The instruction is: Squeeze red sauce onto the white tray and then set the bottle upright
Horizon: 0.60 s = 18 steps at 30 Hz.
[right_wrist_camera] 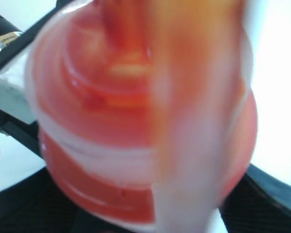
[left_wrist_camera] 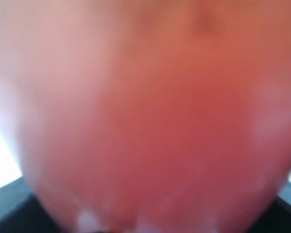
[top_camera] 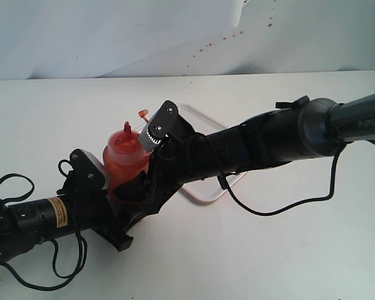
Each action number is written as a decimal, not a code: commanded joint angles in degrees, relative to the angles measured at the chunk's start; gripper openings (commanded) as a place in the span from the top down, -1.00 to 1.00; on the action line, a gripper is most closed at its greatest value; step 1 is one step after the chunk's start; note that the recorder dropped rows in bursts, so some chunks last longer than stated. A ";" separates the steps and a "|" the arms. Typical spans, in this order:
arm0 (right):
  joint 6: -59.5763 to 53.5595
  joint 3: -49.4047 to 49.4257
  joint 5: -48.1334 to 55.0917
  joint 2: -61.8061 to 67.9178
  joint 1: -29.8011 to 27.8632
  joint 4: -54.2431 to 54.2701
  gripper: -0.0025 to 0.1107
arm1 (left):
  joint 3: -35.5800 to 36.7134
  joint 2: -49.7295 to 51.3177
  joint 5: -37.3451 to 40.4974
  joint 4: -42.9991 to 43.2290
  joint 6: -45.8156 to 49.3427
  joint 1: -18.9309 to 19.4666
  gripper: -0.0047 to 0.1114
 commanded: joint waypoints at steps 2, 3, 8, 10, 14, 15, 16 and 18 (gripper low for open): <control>0.07 -0.95 9.44 -0.65 1.18 1.36 0.96 | -0.43 0.17 0.52 -0.23 3.74 -0.73 0.42; 0.07 -0.95 9.44 -0.65 1.18 1.36 0.96 | -0.43 0.17 0.52 -1.93 3.74 -0.73 0.30; 0.07 -0.95 9.31 -0.65 1.18 1.36 0.96 | -0.43 0.17 0.52 -9.59 3.74 -0.73 -0.19; 0.07 -0.95 9.09 -0.65 1.18 1.36 0.96 | -0.43 0.17 0.52 -10.41 3.74 -0.73 -0.26; 0.07 -0.95 9.09 -0.65 1.18 1.36 0.96 | -0.43 0.17 0.52 -10.41 3.74 -0.73 -0.27; 0.07 -0.95 9.09 -0.65 1.18 1.36 0.96 | -0.43 0.17 0.52 -10.41 3.74 -0.73 -0.27; 0.07 -0.95 9.09 -0.65 1.18 1.36 0.96 | -0.43 0.17 0.52 -10.41 3.74 -0.73 -0.27; 0.07 -0.95 9.09 -0.65 1.18 1.36 0.96 | -0.43 0.17 0.52 -10.41 3.59 -0.73 -0.27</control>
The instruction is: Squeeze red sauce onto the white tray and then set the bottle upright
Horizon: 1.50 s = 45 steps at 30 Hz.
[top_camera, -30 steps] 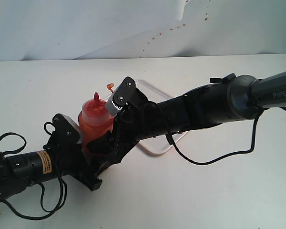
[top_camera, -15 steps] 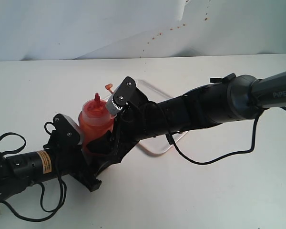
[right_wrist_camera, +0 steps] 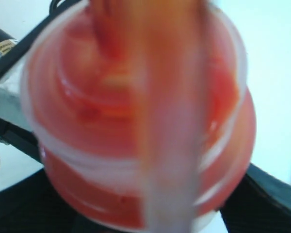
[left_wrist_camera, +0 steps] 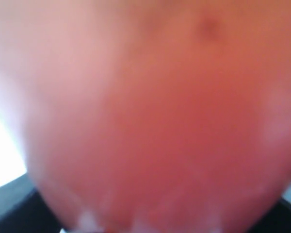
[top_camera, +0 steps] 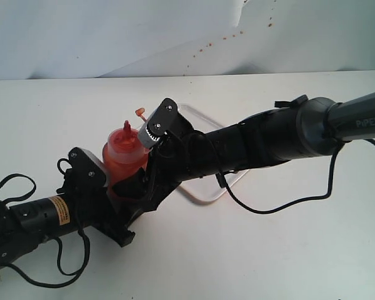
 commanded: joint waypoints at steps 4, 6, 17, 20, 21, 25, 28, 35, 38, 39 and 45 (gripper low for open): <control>0.29 -0.49 9.09 -0.78 1.18 0.62 0.96 | -0.43 0.17 0.74 -3.69 0.41 -0.01 -0.27; 0.29 -0.49 9.09 -0.78 1.18 0.62 0.96 | -0.43 0.17 0.74 -3.69 0.41 -0.01 -0.27; 1.86 -0.49 15.08 -0.78 1.18 0.62 0.96 | -0.43 -2.40 3.36 0.61 -4.71 -0.01 -0.75; 1.86 -0.49 15.08 -0.78 1.18 0.62 0.96 | -0.43 -5.81 8.60 9.60 -11.47 -0.01 -0.89; 1.84 -0.49 15.19 -0.78 1.18 0.62 0.96 | -0.43 -6.14 9.05 11.37 -13.08 -0.01 -0.89; 2.10 -0.49 15.30 -0.78 1.18 0.62 0.96 | -0.32 -6.29 9.89 12.19 -13.50 -0.01 -0.89; 3.69 -0.49 15.30 -0.78 1.18 0.62 0.96 | -0.32 -6.29 10.60 12.19 -13.50 -0.01 -0.89; 5.99 -0.49 13.82 -0.78 1.18 0.62 0.96 | -0.32 -6.36 12.93 12.19 -13.50 -0.01 -0.89; 7.63 -0.49 10.54 -0.78 1.18 0.32 0.96 | -0.32 -6.42 14.75 12.19 -13.50 -0.01 -0.89; 8.34 -0.49 9.14 -0.78 1.18 -1.05 0.96 | -0.32 -6.42 15.20 12.19 -13.50 -0.01 -0.89; 9.53 -0.49 7.71 -0.78 1.18 -5.27 0.96 | -0.32 -6.42 16.99 12.46 -14.14 -0.01 -0.89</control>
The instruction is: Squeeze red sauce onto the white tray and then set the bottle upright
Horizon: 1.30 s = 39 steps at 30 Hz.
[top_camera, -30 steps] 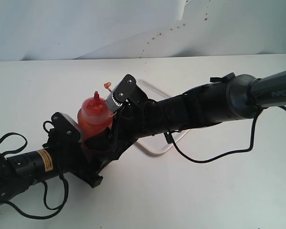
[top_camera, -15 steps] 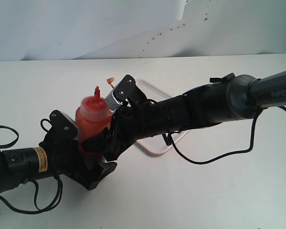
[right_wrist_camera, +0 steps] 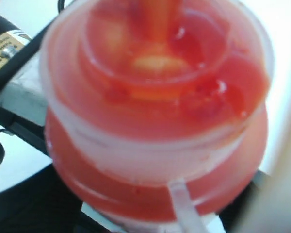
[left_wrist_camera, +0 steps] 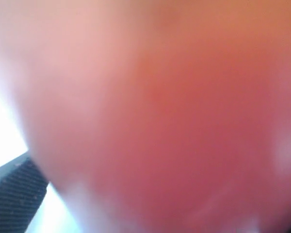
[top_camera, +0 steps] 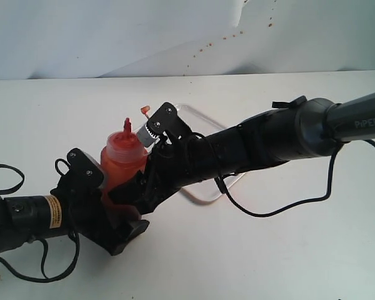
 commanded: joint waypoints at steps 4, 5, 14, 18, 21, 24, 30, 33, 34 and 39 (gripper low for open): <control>-0.27 -0.49 5.23 -1.13 1.20 -1.61 0.96 | -0.32 -0.10 3.25 0.80 -2.87 -0.46 -0.89; -0.27 -0.49 5.23 -1.13 1.20 -2.15 0.96 | -0.32 -0.10 3.25 0.80 -3.11 -0.46 -0.89; -0.27 -0.49 5.23 -1.13 1.20 -3.78 0.96 | 3.23 -6.93 2.93 0.89 -3.12 -0.46 -0.89; -0.27 -0.49 5.23 -1.13 1.20 -3.78 0.96 | 6.05 -12.97 3.06 0.89 -2.86 -0.46 -0.89; -0.67 -0.49 5.23 -1.13 1.20 -3.96 0.96 | 7.93 -17.14 3.23 0.76 -2.62 -0.46 -0.89; -2.28 -0.49 5.23 -1.13 1.20 -3.86 0.96 | 9.50 -20.58 3.23 -0.83 -2.48 -0.46 -0.89; -3.59 -0.49 2.19 -1.13 1.20 -2.40 0.96 | 12.47 -26.73 2.59 -10.52 1.56 -0.46 -0.89; -3.59 -0.49 -0.07 -1.13 1.20 -2.40 0.96 | 13.79 -30.14 1.51 -13.18 1.66 -0.46 -0.89; -3.59 -0.49 -0.18 -1.13 1.20 -2.40 0.96 | 14.21 -31.41 0.90 -13.41 1.66 -0.46 -0.89; -3.59 -0.49 -0.55 -1.25 1.20 -3.27 0.96 | 15.69 -37.91 0.23 -14.49 1.66 -0.46 -0.89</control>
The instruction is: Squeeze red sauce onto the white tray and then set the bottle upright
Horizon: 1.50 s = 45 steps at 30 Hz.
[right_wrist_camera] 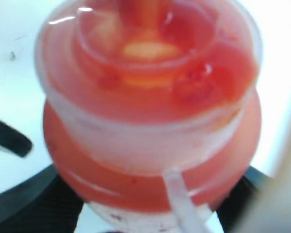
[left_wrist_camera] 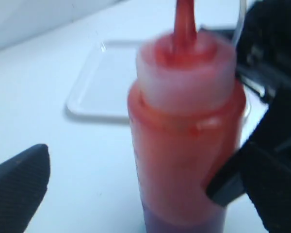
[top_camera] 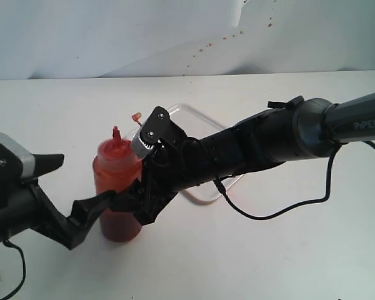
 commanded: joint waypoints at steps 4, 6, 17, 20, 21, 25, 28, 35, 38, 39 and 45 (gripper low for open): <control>-1.00 -0.24 0.43 -0.63 0.06 -0.86 0.96 | 1.52 -8.51 -0.92 -1.95 -0.55 -0.12 -0.89; -1.81 -0.24 0.43 -0.63 0.06 -1.17 0.96 | 1.80 -9.59 -0.85 -1.95 -0.55 -0.12 -0.89; -4.34 -0.24 0.75 -0.71 0.06 -3.93 0.96 | 1.88 -10.20 -0.97 -1.84 2.70 -0.12 -0.89; -4.61 -0.24 0.75 -0.71 0.06 -3.93 0.96 | 1.88 -10.20 -0.97 -1.84 2.70 -0.12 -0.89; -4.61 -0.24 0.75 -0.71 0.06 -3.93 0.96 | 1.88 -10.20 -0.97 -1.84 2.70 -0.12 -0.89; -4.61 -0.24 0.75 -0.71 0.06 -3.93 0.96 | 1.88 -10.20 -0.97 -1.84 2.80 -0.12 -0.89; -4.59 -0.24 0.75 -0.71 0.06 -3.73 0.96 | 1.88 -10.20 -0.97 -1.84 2.80 -0.12 -0.89; -4.74 -0.24 0.75 -0.71 0.06 -3.43 0.96 | 1.88 -10.20 -0.97 -1.84 2.56 -0.12 -0.89; -4.73 -0.24 0.75 -0.71 0.06 -2.74 0.96 | 1.88 -10.20 -0.97 -1.84 2.56 -0.12 -0.89; -4.73 -0.24 0.75 -0.71 0.06 -2.74 0.96 | 1.88 -10.20 -0.97 -1.84 2.56 -0.12 -0.89; -4.58 -0.24 0.75 -0.71 0.06 -2.26 0.82 | 1.88 -10.20 -0.97 -1.84 2.56 -0.12 -0.89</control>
